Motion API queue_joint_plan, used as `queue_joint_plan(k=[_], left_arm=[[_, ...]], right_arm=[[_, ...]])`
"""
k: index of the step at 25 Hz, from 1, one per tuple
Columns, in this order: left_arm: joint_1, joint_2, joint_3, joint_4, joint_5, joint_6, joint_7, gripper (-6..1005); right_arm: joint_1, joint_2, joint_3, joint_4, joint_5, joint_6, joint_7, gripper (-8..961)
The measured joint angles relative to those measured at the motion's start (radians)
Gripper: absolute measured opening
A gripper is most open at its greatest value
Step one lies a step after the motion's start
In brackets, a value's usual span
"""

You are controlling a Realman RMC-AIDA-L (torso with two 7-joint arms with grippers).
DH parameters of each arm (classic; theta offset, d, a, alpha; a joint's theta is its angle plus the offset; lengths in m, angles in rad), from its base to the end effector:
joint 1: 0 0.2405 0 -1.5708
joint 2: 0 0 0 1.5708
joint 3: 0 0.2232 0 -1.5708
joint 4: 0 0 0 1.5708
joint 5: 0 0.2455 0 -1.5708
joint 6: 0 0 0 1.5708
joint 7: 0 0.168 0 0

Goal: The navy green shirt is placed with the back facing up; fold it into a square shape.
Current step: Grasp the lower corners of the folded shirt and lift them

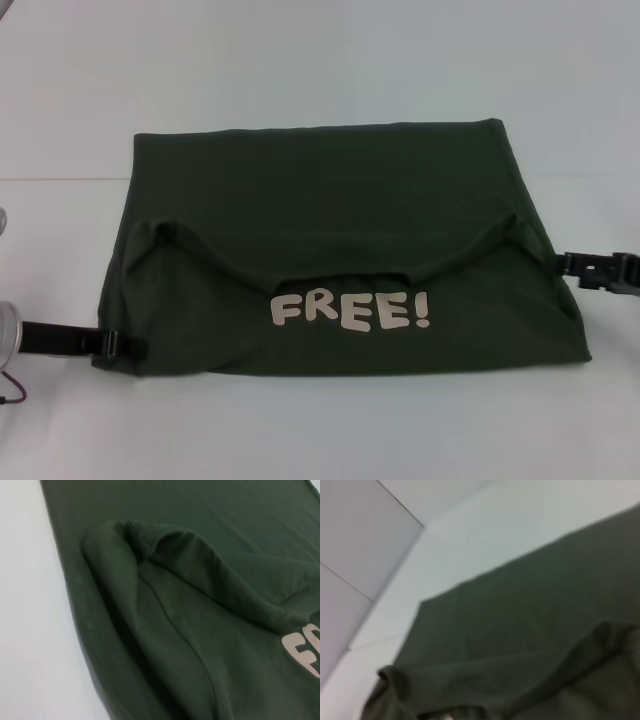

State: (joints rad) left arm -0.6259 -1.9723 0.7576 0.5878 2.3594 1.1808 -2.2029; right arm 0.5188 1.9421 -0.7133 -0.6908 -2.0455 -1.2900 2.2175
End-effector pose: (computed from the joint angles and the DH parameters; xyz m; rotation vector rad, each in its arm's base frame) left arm -0.3199 0.3971 0.0129 -2.2315 -1.5309 -0.1553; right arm 0.3063 0.3972 0.0643 -2.1131 1.5842 0.5989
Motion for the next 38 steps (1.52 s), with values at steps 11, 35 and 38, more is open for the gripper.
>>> queue_joint_plan(k=[11,35,38], left_arm=[[-0.005,-0.002,0.0,0.011,-0.001,-0.003,0.004,40],[0.0,0.009,-0.006,0.014,-0.006,-0.004,0.019,40],[-0.003,0.008,-0.006,0.014,-0.006,-0.004,0.019,40]], right_arm=[[0.231,-0.08,-0.053,-0.081,-0.554,-0.129,0.474,924],[0.245,0.027,-0.054,-0.001,-0.569,-0.02,0.448,923],[0.244,0.032,-0.058,0.004,-0.551,-0.016,0.444,923]])
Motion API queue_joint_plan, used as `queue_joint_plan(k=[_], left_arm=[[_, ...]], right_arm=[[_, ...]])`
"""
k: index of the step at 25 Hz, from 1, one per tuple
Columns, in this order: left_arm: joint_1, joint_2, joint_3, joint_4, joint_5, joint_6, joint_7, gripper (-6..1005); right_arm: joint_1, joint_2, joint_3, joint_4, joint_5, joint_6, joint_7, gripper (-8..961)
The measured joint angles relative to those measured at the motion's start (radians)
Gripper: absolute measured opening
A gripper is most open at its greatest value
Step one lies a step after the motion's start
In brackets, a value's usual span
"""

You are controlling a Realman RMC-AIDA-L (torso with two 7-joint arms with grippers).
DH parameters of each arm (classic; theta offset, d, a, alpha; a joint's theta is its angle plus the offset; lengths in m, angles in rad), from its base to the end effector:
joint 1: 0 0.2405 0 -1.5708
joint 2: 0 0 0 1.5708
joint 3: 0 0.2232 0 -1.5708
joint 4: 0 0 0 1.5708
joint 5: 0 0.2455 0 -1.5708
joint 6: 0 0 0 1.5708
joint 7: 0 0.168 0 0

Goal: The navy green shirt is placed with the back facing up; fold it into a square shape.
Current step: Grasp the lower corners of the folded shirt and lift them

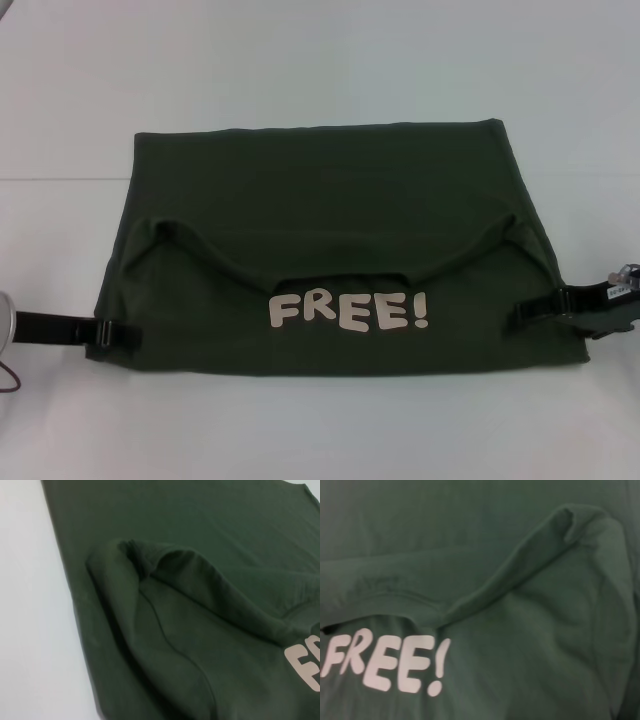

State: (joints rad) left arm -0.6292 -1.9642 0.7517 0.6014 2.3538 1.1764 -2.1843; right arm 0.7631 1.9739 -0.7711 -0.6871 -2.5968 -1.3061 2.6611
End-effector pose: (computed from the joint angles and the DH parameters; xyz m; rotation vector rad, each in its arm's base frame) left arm -0.3183 0.4030 0.0214 -2.2316 -1.4860 -0.1625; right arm 0.2761 0.4211 0.0272 -2.0668 1.7852 -0.0119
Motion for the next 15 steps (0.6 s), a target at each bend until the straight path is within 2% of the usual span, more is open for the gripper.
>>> queue_joint_plan(k=[6,15], left_arm=[[-0.001,-0.001,0.0,0.0,-0.001,-0.001,0.0,39],[-0.001,-0.002,0.0,0.0,-0.002,-0.002,0.008,39]], right_arm=[[-0.002,0.013,-0.003,0.002,-0.002,0.014,-0.004,922],[-0.012,0.007,-0.004,0.009,-0.003,0.014,-0.008,922]])
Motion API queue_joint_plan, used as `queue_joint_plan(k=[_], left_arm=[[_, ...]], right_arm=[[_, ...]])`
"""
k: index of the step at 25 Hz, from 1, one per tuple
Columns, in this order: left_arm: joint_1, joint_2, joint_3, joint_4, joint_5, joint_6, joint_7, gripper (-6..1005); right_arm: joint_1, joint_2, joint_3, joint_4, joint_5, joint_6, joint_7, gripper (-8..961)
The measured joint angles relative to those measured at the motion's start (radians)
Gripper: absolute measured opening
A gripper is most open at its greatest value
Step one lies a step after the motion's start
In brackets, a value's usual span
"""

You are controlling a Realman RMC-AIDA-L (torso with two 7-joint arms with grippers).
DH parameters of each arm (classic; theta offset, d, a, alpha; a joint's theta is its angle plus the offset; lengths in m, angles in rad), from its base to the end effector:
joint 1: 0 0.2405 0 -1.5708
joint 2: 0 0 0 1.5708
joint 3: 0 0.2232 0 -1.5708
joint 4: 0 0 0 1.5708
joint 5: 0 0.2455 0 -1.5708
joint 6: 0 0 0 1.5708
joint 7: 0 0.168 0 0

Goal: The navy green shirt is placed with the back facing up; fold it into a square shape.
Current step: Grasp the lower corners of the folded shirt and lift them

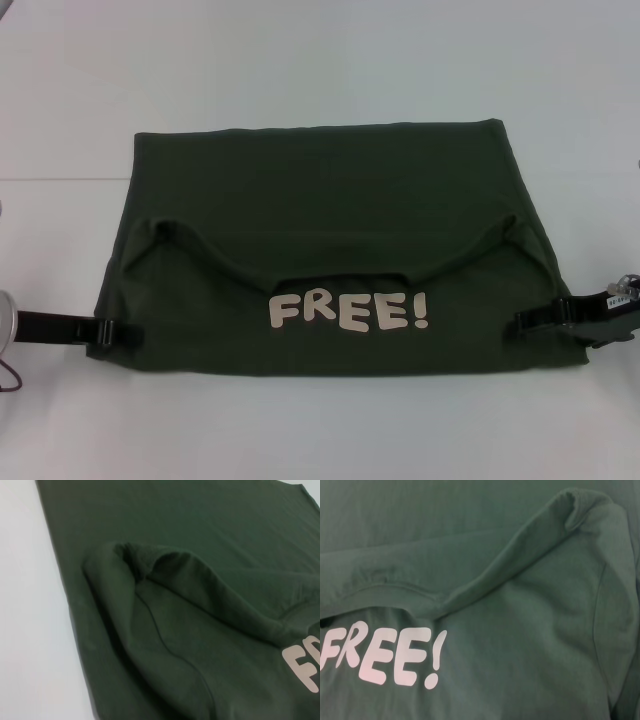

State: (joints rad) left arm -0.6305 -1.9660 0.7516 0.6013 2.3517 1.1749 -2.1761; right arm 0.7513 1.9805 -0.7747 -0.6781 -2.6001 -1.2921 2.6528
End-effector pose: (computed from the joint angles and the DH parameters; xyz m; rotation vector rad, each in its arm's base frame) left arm -0.3173 0.4035 0.0206 -2.2379 -1.4762 -0.1642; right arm 0.2823 0.4170 0.0224 -2.0615 1.7905 -0.0223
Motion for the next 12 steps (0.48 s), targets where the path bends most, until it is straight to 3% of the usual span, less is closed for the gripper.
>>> queue_joint_plan(k=[12], left_arm=[[0.0,-0.002,-0.002,0.0,0.0,0.0,0.001,39]], right_arm=[[-0.002,0.019,0.0,0.009,0.003,0.022,-0.014,915]])
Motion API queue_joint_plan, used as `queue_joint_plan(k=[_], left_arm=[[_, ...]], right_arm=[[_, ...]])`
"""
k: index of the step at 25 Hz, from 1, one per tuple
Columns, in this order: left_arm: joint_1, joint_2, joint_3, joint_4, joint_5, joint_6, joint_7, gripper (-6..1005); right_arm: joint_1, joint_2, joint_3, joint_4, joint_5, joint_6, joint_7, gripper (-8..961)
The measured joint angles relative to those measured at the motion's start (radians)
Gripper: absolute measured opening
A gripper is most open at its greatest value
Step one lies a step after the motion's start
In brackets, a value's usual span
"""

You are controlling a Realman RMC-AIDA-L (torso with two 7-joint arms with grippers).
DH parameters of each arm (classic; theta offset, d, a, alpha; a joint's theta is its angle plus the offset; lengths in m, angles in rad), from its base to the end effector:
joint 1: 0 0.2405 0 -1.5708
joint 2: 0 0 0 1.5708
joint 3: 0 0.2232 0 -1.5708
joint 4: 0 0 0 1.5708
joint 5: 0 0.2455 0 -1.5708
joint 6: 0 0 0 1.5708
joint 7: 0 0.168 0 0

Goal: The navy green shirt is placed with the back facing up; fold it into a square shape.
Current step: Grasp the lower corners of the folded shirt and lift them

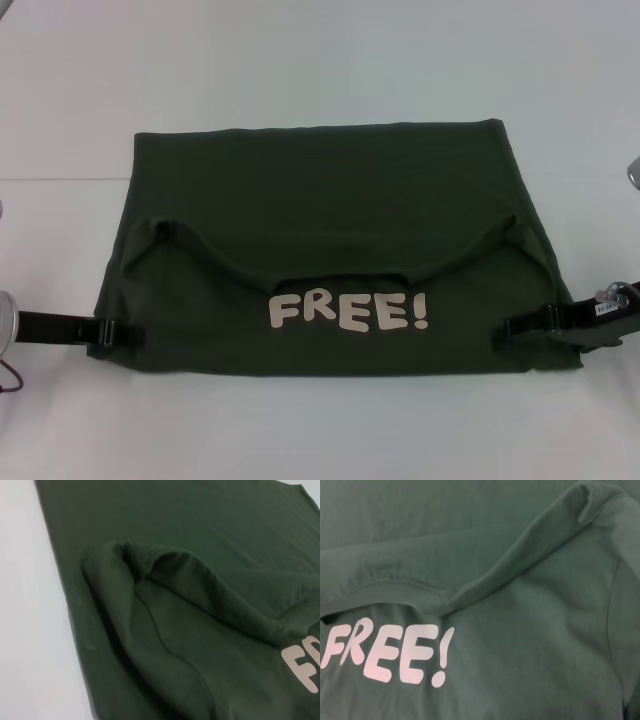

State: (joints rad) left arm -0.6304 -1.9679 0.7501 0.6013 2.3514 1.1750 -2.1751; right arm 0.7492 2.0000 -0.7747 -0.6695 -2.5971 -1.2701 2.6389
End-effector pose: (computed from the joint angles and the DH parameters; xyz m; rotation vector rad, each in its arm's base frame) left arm -0.3171 0.4033 0.0199 -2.2387 -1.4771 -0.1667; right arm 0.2818 0.4154 0.0121 -2.0734 1.7865 -0.0134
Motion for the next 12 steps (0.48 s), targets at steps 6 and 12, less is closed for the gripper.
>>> queue_joint_plan(k=[6,12], left_arm=[[0.0,0.0,0.0,0.0,0.0,0.0,0.0,39],[0.0,0.0,0.0,0.0,-0.001,0.0,0.0,39]], right_arm=[[-0.001,0.003,0.007,0.008,0.003,0.007,-0.002,898],[-0.008,0.005,0.007,-0.003,0.003,0.008,-0.013,880]])
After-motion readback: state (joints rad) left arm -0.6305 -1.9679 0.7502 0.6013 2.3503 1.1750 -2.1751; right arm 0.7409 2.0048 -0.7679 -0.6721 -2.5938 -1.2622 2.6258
